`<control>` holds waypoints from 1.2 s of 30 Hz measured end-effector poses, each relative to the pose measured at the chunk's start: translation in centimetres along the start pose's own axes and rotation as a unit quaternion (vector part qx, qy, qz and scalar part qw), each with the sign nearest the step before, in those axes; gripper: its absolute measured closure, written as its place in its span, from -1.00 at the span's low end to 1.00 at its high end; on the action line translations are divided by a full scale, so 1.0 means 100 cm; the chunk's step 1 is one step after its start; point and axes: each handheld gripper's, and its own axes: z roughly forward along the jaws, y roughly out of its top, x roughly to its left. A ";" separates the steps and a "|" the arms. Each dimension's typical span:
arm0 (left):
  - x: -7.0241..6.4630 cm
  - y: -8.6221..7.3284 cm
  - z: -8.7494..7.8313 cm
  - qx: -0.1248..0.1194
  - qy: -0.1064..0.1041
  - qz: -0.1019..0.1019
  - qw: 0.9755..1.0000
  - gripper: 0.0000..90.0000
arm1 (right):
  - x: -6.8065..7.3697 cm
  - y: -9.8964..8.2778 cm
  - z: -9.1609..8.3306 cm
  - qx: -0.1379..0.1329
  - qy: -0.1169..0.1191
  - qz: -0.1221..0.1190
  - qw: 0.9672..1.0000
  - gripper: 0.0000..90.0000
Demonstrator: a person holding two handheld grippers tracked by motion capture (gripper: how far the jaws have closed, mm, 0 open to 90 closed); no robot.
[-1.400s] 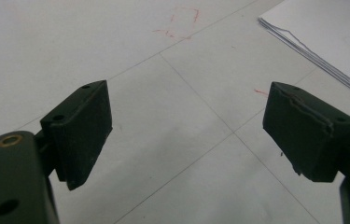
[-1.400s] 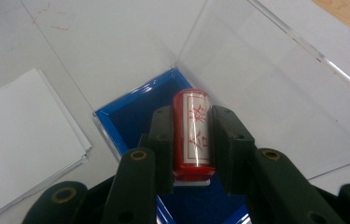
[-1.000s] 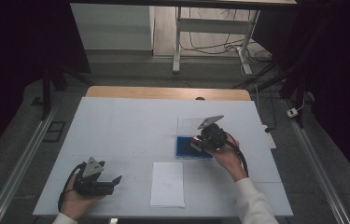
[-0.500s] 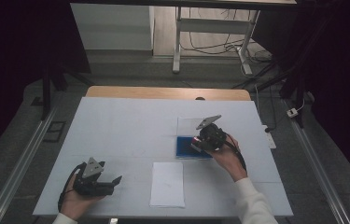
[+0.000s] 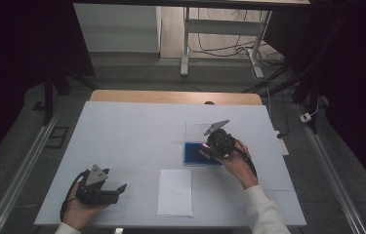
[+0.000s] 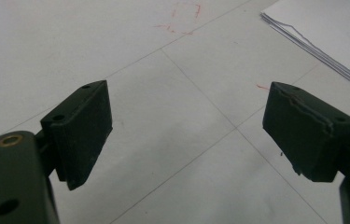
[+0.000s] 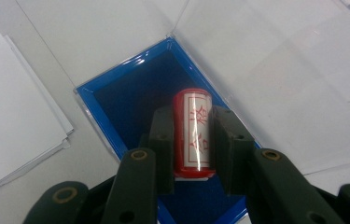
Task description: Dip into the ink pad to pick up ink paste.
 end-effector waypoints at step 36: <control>-0.002 0.000 -0.001 0.000 0.000 -0.001 1.000 -0.65 | 0.004 -0.002 0.004 0.012 -0.010 -0.008 1.000 0.57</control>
